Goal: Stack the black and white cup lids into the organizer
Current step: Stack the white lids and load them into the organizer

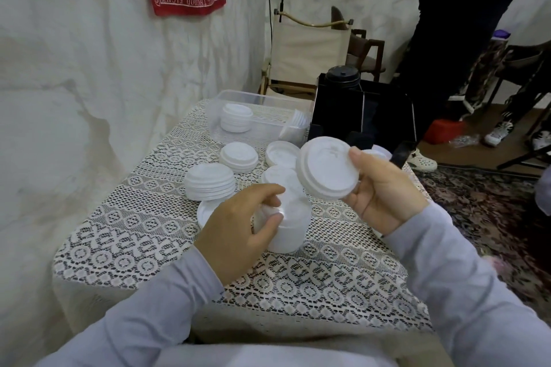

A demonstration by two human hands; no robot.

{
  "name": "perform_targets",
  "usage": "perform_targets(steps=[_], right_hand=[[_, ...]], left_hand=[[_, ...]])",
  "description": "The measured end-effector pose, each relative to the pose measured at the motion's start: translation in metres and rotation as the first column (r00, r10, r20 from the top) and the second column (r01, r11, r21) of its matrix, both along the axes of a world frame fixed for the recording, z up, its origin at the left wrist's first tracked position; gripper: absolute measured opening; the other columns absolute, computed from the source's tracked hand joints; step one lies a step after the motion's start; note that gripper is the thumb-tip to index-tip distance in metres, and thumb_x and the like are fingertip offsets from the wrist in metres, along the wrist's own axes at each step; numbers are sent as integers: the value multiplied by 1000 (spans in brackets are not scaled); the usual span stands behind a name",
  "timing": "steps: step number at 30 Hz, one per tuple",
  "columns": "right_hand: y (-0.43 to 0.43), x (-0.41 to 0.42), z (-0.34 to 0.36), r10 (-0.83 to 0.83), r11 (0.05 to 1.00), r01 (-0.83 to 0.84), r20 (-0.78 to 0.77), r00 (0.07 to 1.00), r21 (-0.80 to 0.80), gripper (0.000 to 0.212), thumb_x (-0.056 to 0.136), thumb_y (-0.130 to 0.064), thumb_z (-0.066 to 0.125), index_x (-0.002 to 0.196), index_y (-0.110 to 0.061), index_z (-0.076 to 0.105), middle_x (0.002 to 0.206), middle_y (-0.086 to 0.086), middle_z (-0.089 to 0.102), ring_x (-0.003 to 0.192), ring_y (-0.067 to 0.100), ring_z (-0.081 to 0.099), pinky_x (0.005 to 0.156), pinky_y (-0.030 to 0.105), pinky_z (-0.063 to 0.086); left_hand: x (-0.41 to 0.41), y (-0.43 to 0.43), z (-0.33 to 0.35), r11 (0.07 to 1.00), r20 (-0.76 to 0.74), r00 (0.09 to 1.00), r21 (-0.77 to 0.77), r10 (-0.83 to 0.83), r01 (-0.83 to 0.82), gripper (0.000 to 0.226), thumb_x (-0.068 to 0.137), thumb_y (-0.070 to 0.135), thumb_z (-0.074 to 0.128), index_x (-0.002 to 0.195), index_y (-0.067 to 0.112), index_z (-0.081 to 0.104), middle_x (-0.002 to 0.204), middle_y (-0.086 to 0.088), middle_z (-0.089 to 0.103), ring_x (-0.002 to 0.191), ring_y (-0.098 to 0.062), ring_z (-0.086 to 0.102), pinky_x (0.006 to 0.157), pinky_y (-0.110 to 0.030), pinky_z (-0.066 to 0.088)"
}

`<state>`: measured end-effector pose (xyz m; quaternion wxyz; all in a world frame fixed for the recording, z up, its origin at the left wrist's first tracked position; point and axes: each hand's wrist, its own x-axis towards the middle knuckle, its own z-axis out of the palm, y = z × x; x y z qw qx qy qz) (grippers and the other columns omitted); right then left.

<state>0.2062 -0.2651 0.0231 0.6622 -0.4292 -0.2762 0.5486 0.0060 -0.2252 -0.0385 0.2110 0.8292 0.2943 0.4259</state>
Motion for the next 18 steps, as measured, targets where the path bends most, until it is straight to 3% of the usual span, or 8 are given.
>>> perform_targets(steps=[2, 5, 8, 11, 14, 16, 18], right_hand=[[2, -4, -6, 37, 999, -37, 0, 999, -6, 15, 89, -13, 53, 86, -4, 64, 78, 9, 72, 63, 17, 69, 52, 29, 58], [4, -6, -10, 177, 984, -179, 89, 980, 18, 27, 76, -20, 57, 95, -5, 68, 90, 10, 73, 80, 18, 70, 70, 32, 58], [5, -9, -5, 339, 935, -355, 283, 897, 6, 24, 75, -13, 65, 98, -6, 67, 83, 7, 73, 73, 15, 70, 61, 25, 57], [10, -11, 6, 445, 866, -501, 430, 785, 18, 35, 70, -7, 76, 103, -10, 64, 69, 8, 70, 60, 16, 67, 55, 24, 54], [17, -9, 18, 552, 765, -643, 546, 630, -30, 69, 51, -33, 91, 110, -17, 57, 63, 4, 67, 58, 13, 62, 59, 21, 51], [20, -9, 22, 562, 738, -668, 636, 529, -97, 77, 45, -46, 90, 110, -23, 56, 63, 3, 66, 61, 15, 57, 61, 24, 45], [22, -11, 25, 538, 750, -654, 663, 521, -95, 74, 48, -44, 90, 110, -23, 56, 63, 2, 66, 61, 17, 58, 60, 25, 44]], left_hand=[[0, 0, 5, 999, 54, 998, -49, 12, -10, 38, 81, 39, 50, 115, 26, 54, 95, 19, 61, 96, 6, 55, 83, -2, 37], [2, 0, 18, 986, 213, 976, -167, 37, -1, 30, 80, 44, 49, 109, 38, 50, 94, 16, 62, 94, 3, 58, 83, -8, 44], [4, 2, 44, 925, 321, 947, -366, 23, 102, 24, 77, 37, 59, 100, 33, 59, 96, -2, 66, 89, -11, 62, 76, -18, 49], [6, 6, 65, 823, 272, 954, -507, -128, 255, 22, 71, 26, 64, 93, 22, 65, 82, -3, 67, 70, -13, 60, 59, -19, 47], [6, 7, 76, 744, 233, 944, -583, -233, 327, 23, 66, 18, 76, 85, 14, 64, 74, 1, 66, 57, -10, 57, 50, -21, 47], [4, 6, 82, 708, 203, 938, -615, -281, 346, 27, 63, 13, 81, 83, 11, 63, 74, -1, 65, 53, -10, 57, 48, -21, 50], [0, 5, 86, 675, 158, 936, -656, -316, 339, 32, 57, 12, 75, 86, 11, 61, 74, -3, 63, 52, -15, 58, 48, -24, 53]])
